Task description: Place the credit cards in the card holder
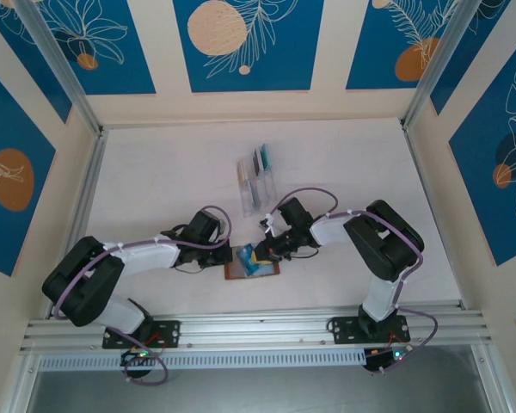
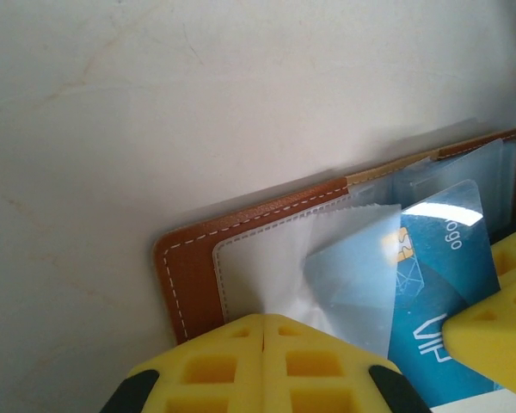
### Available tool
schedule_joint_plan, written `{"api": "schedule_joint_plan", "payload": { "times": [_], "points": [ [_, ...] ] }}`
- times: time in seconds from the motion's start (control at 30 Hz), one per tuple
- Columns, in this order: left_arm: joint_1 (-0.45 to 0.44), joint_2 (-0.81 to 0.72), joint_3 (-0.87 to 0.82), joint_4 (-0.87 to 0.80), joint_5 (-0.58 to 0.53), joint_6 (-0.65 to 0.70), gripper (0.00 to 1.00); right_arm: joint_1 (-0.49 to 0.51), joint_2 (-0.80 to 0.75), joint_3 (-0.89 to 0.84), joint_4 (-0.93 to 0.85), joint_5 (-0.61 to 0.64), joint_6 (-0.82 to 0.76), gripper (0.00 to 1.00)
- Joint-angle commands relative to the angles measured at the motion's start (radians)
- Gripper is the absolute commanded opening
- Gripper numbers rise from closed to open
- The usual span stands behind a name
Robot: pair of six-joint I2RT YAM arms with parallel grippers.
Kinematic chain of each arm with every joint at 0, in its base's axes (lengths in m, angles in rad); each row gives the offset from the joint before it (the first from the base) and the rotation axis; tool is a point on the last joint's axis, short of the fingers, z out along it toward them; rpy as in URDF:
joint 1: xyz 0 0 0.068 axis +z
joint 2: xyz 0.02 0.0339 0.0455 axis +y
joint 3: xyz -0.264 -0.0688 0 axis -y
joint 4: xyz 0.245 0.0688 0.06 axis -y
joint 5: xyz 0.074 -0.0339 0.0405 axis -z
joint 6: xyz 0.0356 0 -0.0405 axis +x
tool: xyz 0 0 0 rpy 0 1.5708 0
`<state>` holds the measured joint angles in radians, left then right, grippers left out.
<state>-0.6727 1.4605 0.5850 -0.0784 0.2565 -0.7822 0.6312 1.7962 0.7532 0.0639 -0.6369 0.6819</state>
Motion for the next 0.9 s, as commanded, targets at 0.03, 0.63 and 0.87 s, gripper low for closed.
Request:
{"api": "schedule_joint_plan", "payload": {
  "times": [0.03,0.63,0.87],
  "points": [
    [-0.019,0.009,-0.033,-0.066,-0.014,0.002,0.0,0.008,0.033,0.008,0.008,-0.007,0.034,0.0],
    [-0.031,-0.103,-0.073,-0.116,0.001,0.005,0.04,0.01,0.089,0.021,-0.01,0.075,0.099,0.0],
    [-0.062,-0.057,-0.081,-0.06,0.011,-0.005,0.0,0.031,0.085,0.023,-0.013,0.102,0.133,0.01]
  ]
}}
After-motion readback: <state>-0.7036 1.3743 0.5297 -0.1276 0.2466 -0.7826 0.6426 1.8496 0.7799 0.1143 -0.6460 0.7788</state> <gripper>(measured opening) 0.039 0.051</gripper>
